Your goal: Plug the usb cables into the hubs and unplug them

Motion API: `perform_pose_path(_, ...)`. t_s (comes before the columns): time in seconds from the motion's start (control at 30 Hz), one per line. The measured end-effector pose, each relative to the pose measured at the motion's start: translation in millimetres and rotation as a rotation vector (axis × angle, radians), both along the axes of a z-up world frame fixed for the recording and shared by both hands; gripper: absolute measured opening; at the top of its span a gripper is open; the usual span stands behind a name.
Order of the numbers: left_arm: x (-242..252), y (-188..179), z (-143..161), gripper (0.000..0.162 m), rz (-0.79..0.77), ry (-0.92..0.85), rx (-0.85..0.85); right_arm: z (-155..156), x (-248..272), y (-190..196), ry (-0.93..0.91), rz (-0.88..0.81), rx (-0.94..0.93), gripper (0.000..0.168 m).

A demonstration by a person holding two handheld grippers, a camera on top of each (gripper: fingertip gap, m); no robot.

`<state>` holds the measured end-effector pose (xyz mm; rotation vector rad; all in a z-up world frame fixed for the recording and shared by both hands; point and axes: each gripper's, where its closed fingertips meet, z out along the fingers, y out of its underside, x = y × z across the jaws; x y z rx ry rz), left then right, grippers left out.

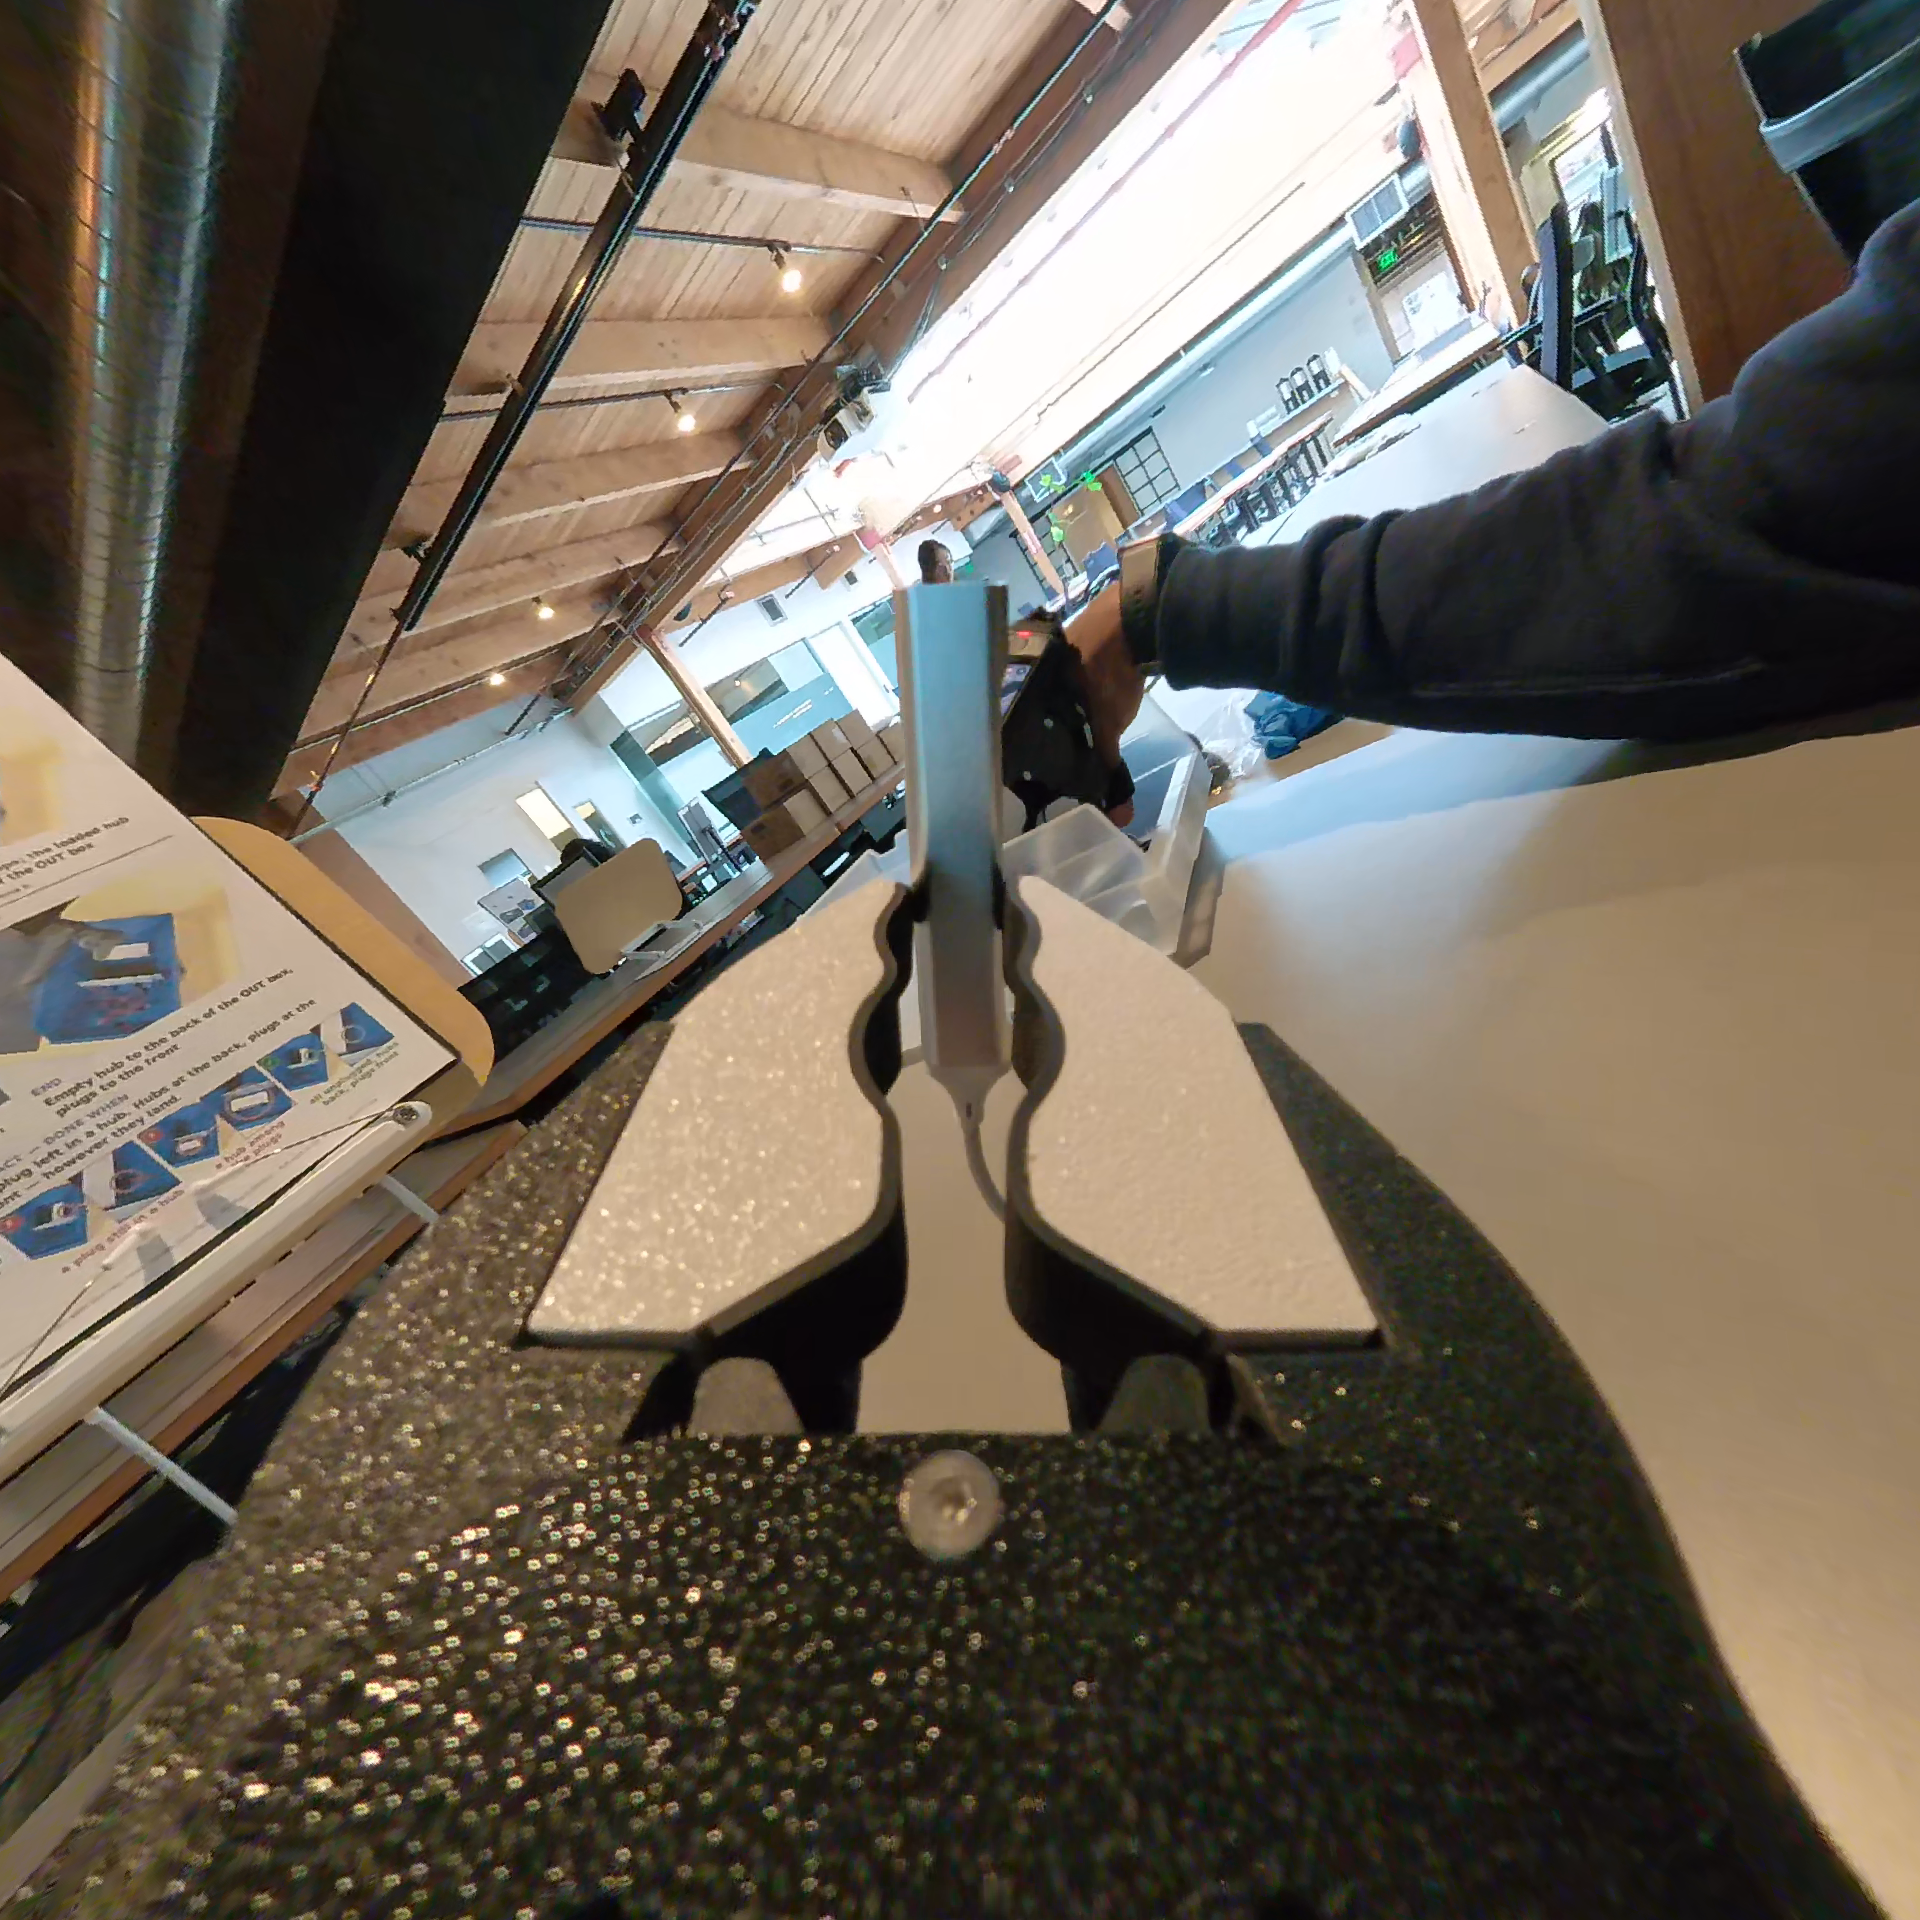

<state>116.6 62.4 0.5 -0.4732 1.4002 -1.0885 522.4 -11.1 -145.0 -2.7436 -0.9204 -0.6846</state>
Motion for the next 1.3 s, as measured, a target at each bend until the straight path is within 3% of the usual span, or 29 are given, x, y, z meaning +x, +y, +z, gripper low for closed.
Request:
perform_pose_path(0.23,-1.5,4.0,2.1,0.016,0.007,-0.003,-0.017,3.3,6.9,-7.7,-0.014,-0.022,-0.007,0.019)
perform_pose_path(0.4,0.4,4.4,-0.1,0.016,0.016,0.008,-0.016,-10.6,4.7,-5.5,-0.020,-0.012,-0.065,0.017)
perform_pose_path(0.97,-0.7,7.1,2.9,0.016,0.039,-0.002,-0.021,-11.3,13.5,-6.5,-0.056,-0.160,-0.113,0.013)
perform_pose_path(1.13,-3.6,12.3,7.1,0.016,0.059,-0.015,-0.030,12.8,13.9,-3.3,-0.059,-0.165,-0.015,0.012)
perform_pose_path(1.3,-7.2,18.3,11.5,0.016,0.078,-0.028,-0.047,64.8,20.3,2.4,-0.113,-0.189,0.211,0.010)
